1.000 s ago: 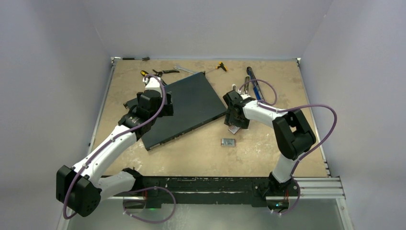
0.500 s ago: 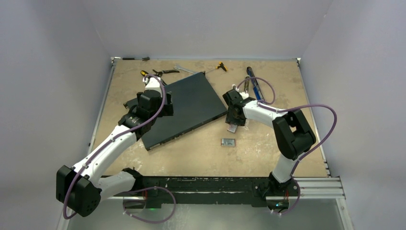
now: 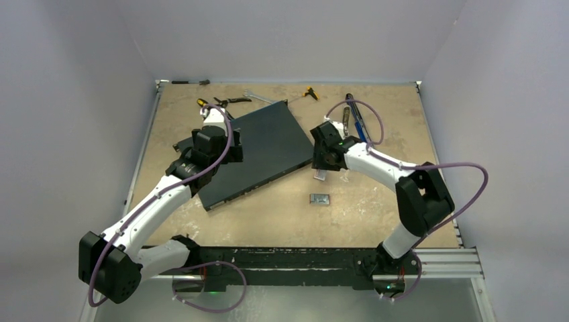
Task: Unload the staples from the stapler
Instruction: Place the staple box at the center of the board.
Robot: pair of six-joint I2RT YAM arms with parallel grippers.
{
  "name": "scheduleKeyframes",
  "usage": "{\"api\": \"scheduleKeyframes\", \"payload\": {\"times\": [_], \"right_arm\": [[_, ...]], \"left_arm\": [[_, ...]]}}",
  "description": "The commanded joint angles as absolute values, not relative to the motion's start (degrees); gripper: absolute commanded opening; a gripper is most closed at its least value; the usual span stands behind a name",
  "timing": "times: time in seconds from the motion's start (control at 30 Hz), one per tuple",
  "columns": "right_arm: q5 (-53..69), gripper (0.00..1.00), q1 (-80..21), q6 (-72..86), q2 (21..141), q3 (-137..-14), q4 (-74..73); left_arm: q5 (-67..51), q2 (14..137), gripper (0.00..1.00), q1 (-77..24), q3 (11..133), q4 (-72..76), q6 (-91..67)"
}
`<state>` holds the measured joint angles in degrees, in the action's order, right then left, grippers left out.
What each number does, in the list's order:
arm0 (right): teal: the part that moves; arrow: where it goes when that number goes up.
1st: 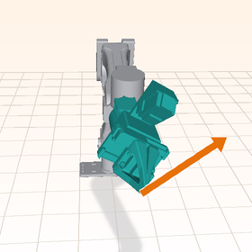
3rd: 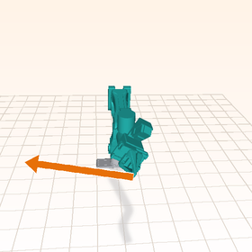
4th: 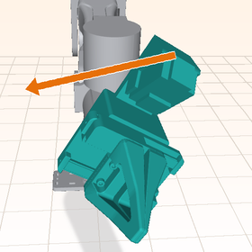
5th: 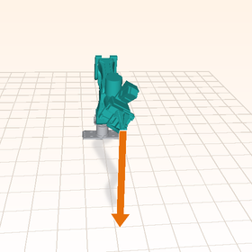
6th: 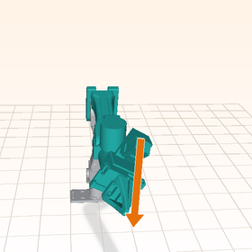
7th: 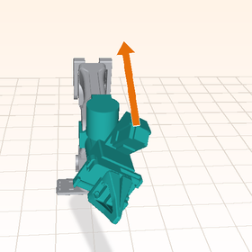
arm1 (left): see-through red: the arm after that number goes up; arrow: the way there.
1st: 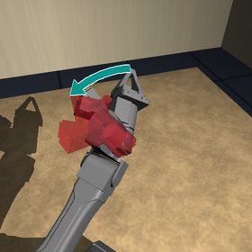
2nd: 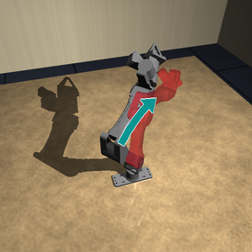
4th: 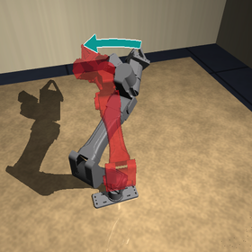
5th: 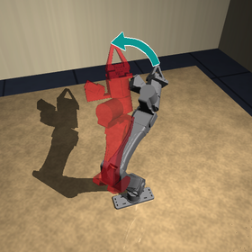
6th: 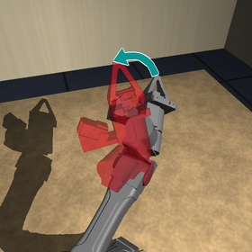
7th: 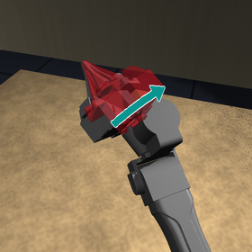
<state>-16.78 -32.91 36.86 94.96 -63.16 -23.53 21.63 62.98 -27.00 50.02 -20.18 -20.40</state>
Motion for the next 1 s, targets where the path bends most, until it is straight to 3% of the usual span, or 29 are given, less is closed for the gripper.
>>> {"api": "scheduleKeyframes", "payload": {"times": [0.0,0.17,0.3,0.6,0.8,0.97], "right_arm": [[-14.6,0.48,-38.1,30.6,91.5,-65.8,-22.0],[-10.7,0.49,-45.0,22.9,93.0,-66.6,-17.8],[-7.9,0.51,-50.0,16.5,95.8,-67.4,-15.0],[-11.9,0.56,-56.1,3.7,100.6,-70.0,-13.8],[-11.6,0.79,-56.1,8.3,95.5,-67.7,-11.1],[-16.7,0.79,-56.0,23.0,97.7,-69.6,-14.5]], "left_arm": [[21.8,62.2,0.87,-26.5,50.2,-18.1,-20.7],[24.8,61.2,0.87,-26.2,50.6,-18.9,-21.3],[34.6,56.8,0.88,-25.7,50.4,-20.8,-23.5],[44.2,45.0,0.89,-25.6,48.1,-22.2,-29.0],[44.9,44.6,0.90,-25.6,49.6,-24.6,-29.0],[42.4,46.0,0.90,-25.6,49.6,-24.5,-29.2]]}}
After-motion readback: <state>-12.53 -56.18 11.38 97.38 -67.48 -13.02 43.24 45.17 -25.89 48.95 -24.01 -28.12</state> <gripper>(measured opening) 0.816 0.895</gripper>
